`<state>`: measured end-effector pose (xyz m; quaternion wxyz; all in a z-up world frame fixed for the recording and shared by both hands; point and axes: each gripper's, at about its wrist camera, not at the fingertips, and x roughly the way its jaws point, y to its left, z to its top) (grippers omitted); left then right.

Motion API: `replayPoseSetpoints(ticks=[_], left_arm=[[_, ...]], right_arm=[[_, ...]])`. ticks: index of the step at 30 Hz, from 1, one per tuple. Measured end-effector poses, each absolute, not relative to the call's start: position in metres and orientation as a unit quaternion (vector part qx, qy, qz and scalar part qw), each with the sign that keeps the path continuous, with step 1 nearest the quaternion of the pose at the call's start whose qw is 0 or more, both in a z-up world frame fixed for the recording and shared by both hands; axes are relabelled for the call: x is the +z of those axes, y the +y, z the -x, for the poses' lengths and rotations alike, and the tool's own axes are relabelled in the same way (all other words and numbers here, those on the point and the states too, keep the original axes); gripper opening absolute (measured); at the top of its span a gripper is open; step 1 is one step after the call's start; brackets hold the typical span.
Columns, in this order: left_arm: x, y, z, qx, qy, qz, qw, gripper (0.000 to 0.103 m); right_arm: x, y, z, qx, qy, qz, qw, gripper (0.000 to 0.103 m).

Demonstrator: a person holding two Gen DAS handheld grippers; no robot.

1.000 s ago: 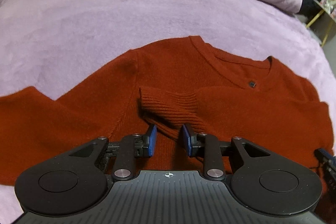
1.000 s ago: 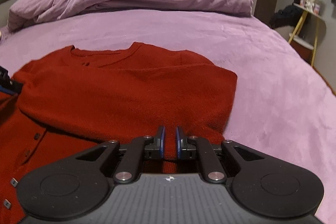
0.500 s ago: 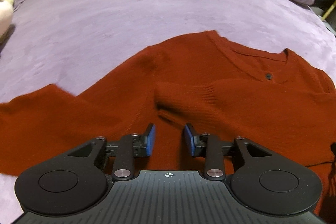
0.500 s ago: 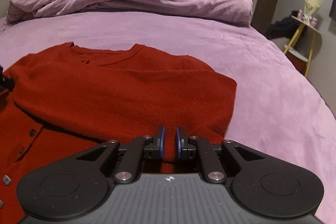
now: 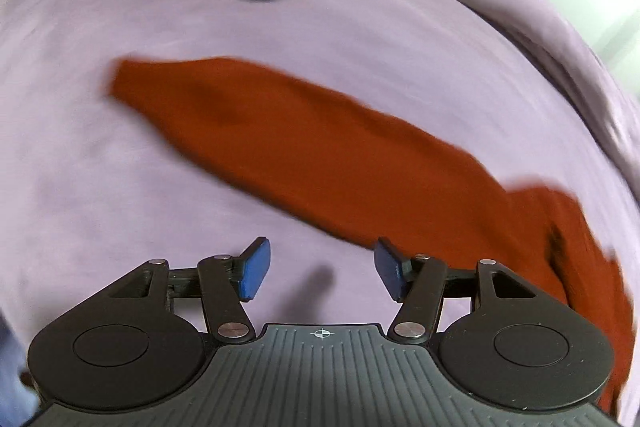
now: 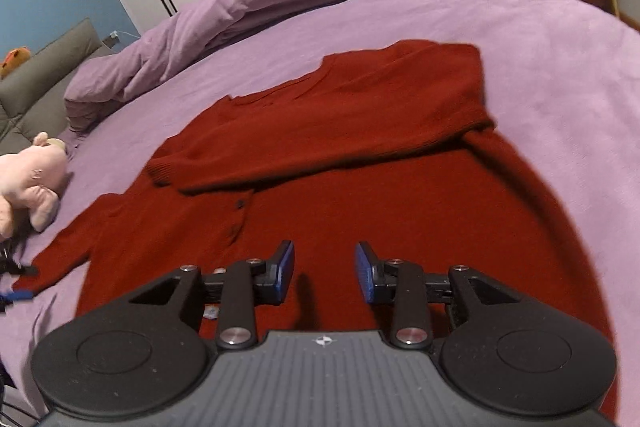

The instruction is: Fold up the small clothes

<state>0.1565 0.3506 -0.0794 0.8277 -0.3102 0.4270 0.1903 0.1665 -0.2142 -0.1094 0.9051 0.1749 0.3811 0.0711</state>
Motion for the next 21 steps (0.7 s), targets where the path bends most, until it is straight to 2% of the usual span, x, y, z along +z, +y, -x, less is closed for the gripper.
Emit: replayPoseSetpoints(ticks=[2, 4, 8, 9, 11, 12, 16, 21], left_arm=[[-0.093, 0.379, -0.150, 0.217, 0.404, 0.353, 0.815, 0.060], [-0.106, 0.400, -0.148, 0.225, 0.380, 0.392, 0.807, 0.054], [-0.121, 0.427, -0.151, 0.235, 0.329, 0.452, 0.795, 0.047], [-0.123, 0.432, -0.152, 0.239, 0.322, 0.463, 0.791, 0.042], [-0.126, 0.437, -0.153, 0.248, 0.312, 0.479, 0.782, 0.023], [-0.127, 0.439, -0.155, 0.251, 0.315, 0.480, 0.779, 0.009], [-0.100, 0.420, -0.161, 0.218, 0.300, 0.415, 0.831, 0.008], [-0.026, 0.308, -0.188, 0.053, 0.273, 0.297, 0.914, 0.008]], right_arm=[[-0.108, -0.204, -0.172, 0.081, 0.390, -0.178, 0.900, 0.033], [-0.103, -0.195, -0.176, 0.089, 0.390, -0.181, 0.899, 0.033], [-0.096, -0.184, -0.181, 0.099, 0.388, -0.182, 0.898, 0.033], [-0.095, -0.183, -0.181, 0.099, 0.388, -0.181, 0.898, 0.033], [-0.094, -0.181, -0.182, 0.099, 0.387, -0.179, 0.899, 0.033], [-0.095, -0.180, -0.183, 0.099, 0.387, -0.179, 0.899, 0.033], [-0.098, -0.184, -0.180, 0.097, 0.388, -0.181, 0.898, 0.033], [-0.097, -0.193, -0.178, 0.096, 0.372, -0.192, 0.903, 0.033]])
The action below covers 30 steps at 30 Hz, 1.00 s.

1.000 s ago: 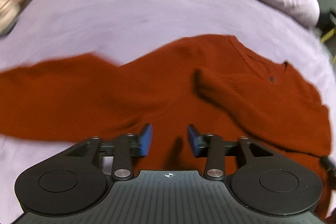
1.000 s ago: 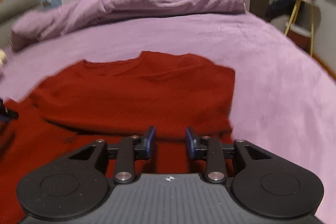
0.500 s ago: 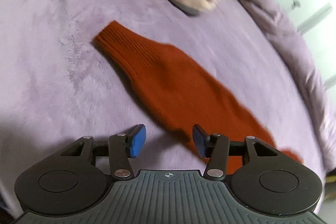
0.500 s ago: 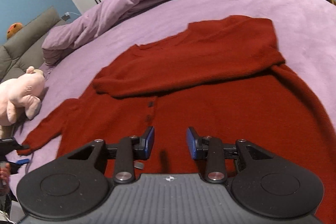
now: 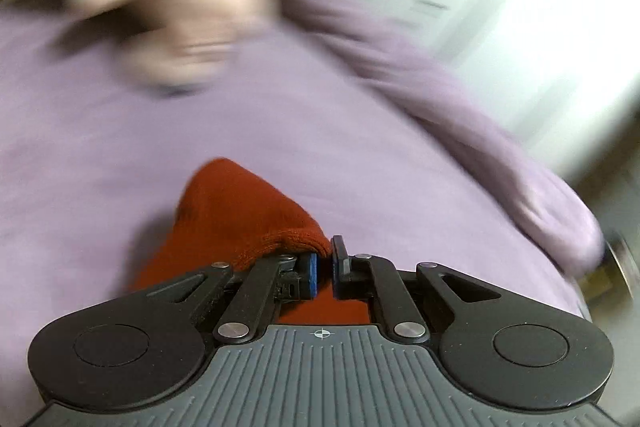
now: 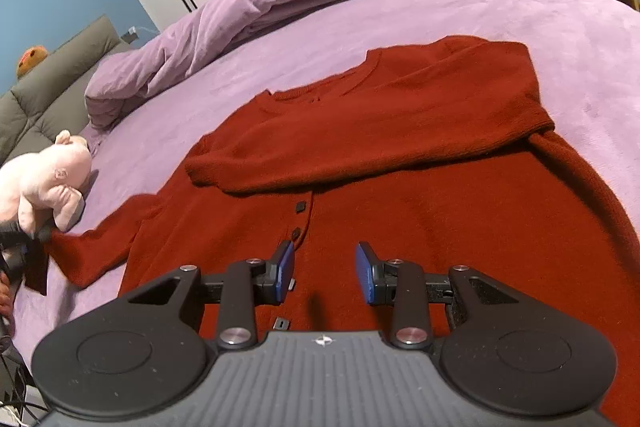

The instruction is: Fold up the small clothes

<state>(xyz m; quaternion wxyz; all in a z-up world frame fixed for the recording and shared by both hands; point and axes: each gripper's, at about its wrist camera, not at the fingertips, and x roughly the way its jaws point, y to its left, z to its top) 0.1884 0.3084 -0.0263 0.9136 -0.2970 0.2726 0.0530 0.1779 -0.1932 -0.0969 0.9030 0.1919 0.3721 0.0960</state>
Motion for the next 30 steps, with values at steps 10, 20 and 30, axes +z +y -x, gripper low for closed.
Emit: replayPoseSetpoints(ticks=[10, 20, 30], left_arm=[[-0.054, 0.126, -0.215, -0.126, 0.396, 0.190, 0.889, 0.046], [-0.071, 0.193, -0.192, 0.032, 0.408, 0.140, 0.902, 0.049], [-0.090, 0.221, -0.208, 0.025, 0.428, 0.179, 0.885, 0.049]], right_arm=[[-0.084, -0.194, -0.202, 0.142, 0.353, -0.210, 0.901, 0.046], [-0.112, -0.158, -0.287, 0.173, 0.391, -0.288, 0.857, 0.057], [-0.119, -0.143, -0.337, 0.165, 0.399, -0.288, 0.855, 0.049]])
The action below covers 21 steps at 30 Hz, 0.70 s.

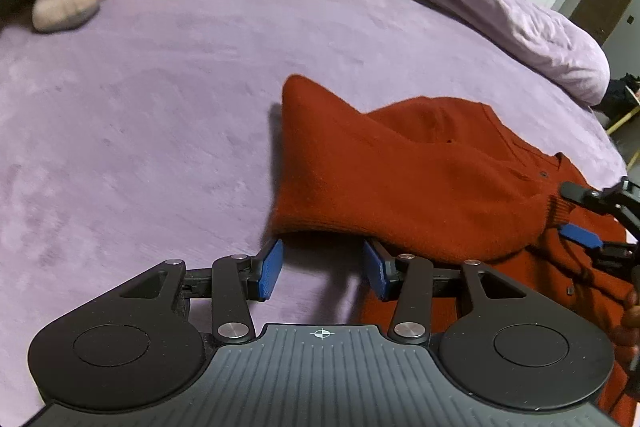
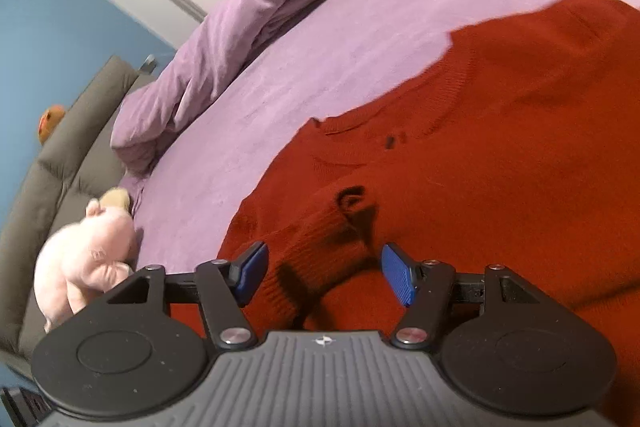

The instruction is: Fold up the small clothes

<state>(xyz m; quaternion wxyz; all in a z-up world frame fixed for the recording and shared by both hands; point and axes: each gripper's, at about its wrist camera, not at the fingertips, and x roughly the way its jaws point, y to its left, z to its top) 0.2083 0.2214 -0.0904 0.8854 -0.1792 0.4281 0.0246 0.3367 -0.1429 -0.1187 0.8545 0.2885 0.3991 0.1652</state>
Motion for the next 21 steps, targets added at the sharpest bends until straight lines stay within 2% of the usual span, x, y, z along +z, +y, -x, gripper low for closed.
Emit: replayPoseSetpoints(ticks=[1, 2, 4, 7, 10, 12, 16, 21], left_arm=[[-0.091, 0.220, -0.210, 0.024, 0.431, 0.180, 0.884, 0.049], [-0.092, 0.219, -0.211, 0.022, 0.432, 0.180, 0.883, 0.049], [-0.092, 0.215, -0.213, 0.019, 0.433, 0.177, 0.883, 0.049], [-0.086, 0.206, -0.214, 0.008, 0.429, 0.171, 0.887, 0.049], [-0.081, 0.195, -0.217, -0.010, 0.425, 0.164, 0.890, 0.049], [-0.081, 0.186, -0.222, -0.019, 0.427, 0.161, 0.890, 0.049], [-0.084, 0.163, -0.235, -0.030, 0.438, 0.160, 0.884, 0.049], [-0.085, 0.145, -0.253, -0.018, 0.453, 0.149, 0.879, 0.051]], right_arm=[[-0.116, -0.138, -0.339, 0.173, 0.398, -0.273, 0.858, 0.021], [-0.114, -0.135, -0.340, 0.181, 0.399, -0.262, 0.860, 0.008], [-0.100, -0.135, -0.338, 0.192, 0.380, -0.248, 0.870, 0.006], [-0.063, -0.162, -0.320, 0.185, 0.294, -0.249, 0.904, 0.006], [-0.048, -0.199, -0.298, 0.109, 0.253, -0.181, 0.944, 0.006], [-0.060, -0.222, -0.293, 0.045, 0.279, -0.126, 0.951, 0.006], [-0.098, -0.265, -0.297, 0.002, 0.359, -0.153, 0.921, 0.006], [-0.096, -0.271, -0.294, 0.001, 0.349, -0.142, 0.927, 0.005]])
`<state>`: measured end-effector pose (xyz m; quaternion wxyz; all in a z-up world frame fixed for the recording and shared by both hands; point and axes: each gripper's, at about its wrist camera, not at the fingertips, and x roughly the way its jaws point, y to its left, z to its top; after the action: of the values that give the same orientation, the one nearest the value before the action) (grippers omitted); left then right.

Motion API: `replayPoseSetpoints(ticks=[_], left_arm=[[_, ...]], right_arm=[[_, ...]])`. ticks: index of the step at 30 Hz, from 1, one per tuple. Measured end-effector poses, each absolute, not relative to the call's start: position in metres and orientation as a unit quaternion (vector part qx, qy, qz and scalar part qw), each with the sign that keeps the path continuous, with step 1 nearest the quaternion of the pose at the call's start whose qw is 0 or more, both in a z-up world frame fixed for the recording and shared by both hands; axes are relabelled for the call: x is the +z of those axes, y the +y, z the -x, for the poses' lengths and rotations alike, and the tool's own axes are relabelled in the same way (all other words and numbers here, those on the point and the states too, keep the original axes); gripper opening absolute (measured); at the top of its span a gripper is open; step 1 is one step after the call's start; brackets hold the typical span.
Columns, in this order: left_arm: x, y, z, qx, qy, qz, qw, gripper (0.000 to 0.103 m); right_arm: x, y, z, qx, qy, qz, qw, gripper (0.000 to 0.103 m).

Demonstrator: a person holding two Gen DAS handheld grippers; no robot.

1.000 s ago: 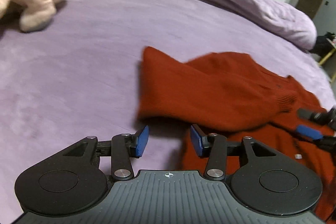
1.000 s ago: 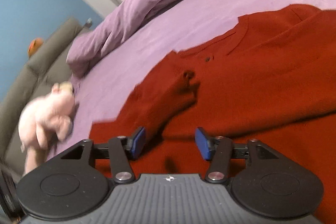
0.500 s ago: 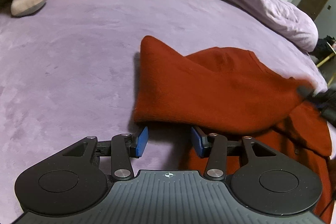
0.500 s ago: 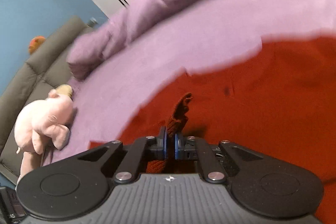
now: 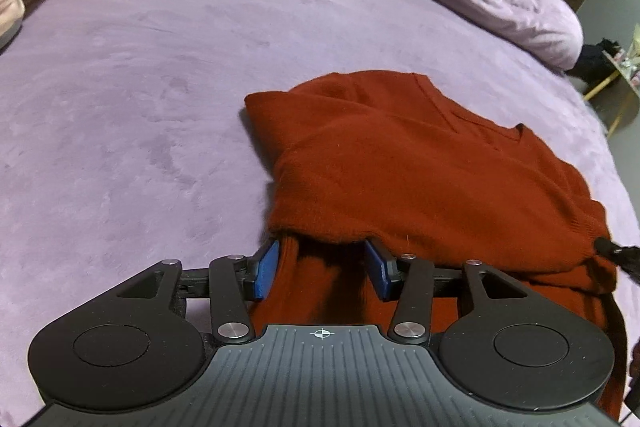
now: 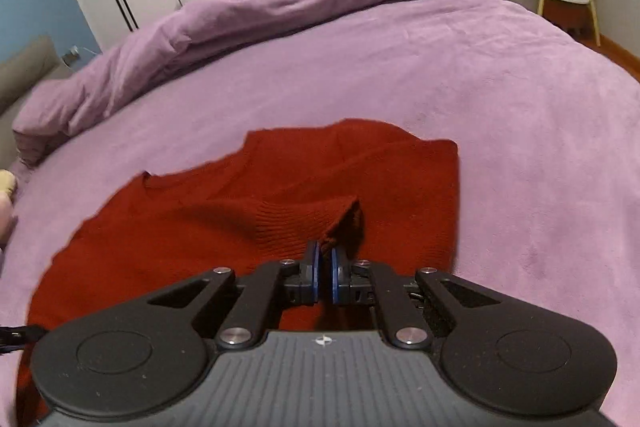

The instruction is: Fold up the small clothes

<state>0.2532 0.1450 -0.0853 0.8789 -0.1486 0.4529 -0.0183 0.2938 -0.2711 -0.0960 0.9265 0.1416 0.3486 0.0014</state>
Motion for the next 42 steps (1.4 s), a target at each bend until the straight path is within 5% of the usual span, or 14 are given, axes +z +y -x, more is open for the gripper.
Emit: replayPoseSetpoints(ticks=[5, 9, 15, 17, 19, 30, 42], left_arm=[[-0.078, 0.142, -0.249, 0.002, 0.443, 0.144, 0.885, 0.051], [-0.068, 0.135, -0.244, -0.009, 0.423, 0.133, 0.896, 0.051], [-0.063, 0.132, -0.247, -0.011, 0.415, 0.144, 0.898, 0.052], [-0.063, 0.132, -0.249, -0.010, 0.418, 0.142, 0.897, 0.052], [-0.066, 0.130, -0.252, -0.008, 0.424, 0.136, 0.896, 0.052], [-0.072, 0.116, -0.261, -0.001, 0.441, 0.100, 0.892, 0.052], [-0.073, 0.105, -0.266, -0.002, 0.451, 0.073, 0.889, 0.052]], right_arm=[[-0.089, -0.285, -0.287, -0.058, 0.324, -0.151, 0.932, 0.008], [-0.108, -0.305, -0.279, 0.018, 0.338, -0.270, 0.901, 0.038], [-0.120, -0.292, -0.292, 0.024, 0.344, -0.274, 0.898, 0.044], [-0.118, -0.286, -0.297, 0.030, 0.345, -0.260, 0.902, 0.042], [-0.112, -0.277, -0.298, 0.041, 0.343, -0.238, 0.908, 0.002], [-0.104, -0.282, -0.288, -0.063, 0.342, -0.119, 0.930, 0.000], [-0.088, -0.253, -0.284, -0.006, 0.326, -0.106, 0.940, 0.003]])
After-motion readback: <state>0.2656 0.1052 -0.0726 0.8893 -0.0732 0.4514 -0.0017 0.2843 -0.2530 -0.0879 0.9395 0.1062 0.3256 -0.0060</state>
